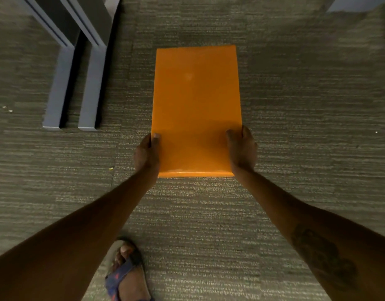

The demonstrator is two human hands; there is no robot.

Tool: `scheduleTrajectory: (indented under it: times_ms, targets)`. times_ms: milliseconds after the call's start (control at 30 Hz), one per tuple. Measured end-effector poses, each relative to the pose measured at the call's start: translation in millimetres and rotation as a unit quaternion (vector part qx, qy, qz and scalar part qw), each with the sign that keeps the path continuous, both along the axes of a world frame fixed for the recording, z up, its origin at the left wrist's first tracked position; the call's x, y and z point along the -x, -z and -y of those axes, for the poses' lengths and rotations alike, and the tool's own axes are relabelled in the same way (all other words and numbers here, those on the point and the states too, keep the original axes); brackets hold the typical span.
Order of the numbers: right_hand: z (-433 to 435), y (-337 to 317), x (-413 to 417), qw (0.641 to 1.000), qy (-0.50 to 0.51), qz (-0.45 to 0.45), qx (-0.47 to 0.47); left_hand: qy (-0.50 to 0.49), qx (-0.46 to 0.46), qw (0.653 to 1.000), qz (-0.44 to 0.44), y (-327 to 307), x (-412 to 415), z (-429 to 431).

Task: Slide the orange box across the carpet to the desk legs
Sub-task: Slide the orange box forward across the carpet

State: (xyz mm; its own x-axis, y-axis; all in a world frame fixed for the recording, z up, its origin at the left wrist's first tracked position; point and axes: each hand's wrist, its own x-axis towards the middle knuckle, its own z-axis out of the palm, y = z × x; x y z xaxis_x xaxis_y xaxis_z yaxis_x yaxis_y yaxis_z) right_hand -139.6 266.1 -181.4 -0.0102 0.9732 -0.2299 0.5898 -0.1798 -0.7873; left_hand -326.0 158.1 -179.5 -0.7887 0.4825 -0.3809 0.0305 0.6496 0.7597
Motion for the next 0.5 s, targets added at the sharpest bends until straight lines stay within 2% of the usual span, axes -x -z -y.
scheduleTrajectory:
  times_ms: [167, 300, 500]
  targets:
    - [2.5, -3.6, 0.4, 0.999, -0.022, 0.038, 0.004, 0.057, 0.016, 0.998, -0.016, -6.8, 1.7, 1.2]
    - [6.8, -13.4, -3.5, 0.997, -0.042, 0.060, 0.019, 0.027, 0.038, 0.999, -0.016, -17.5, -5.9, 0.2]
    - [26.9, -33.6, -17.3, 0.990, -0.093, 0.108, -0.003, 0.048, 0.064, 0.990, -0.114, -32.0, -32.6, 10.6]
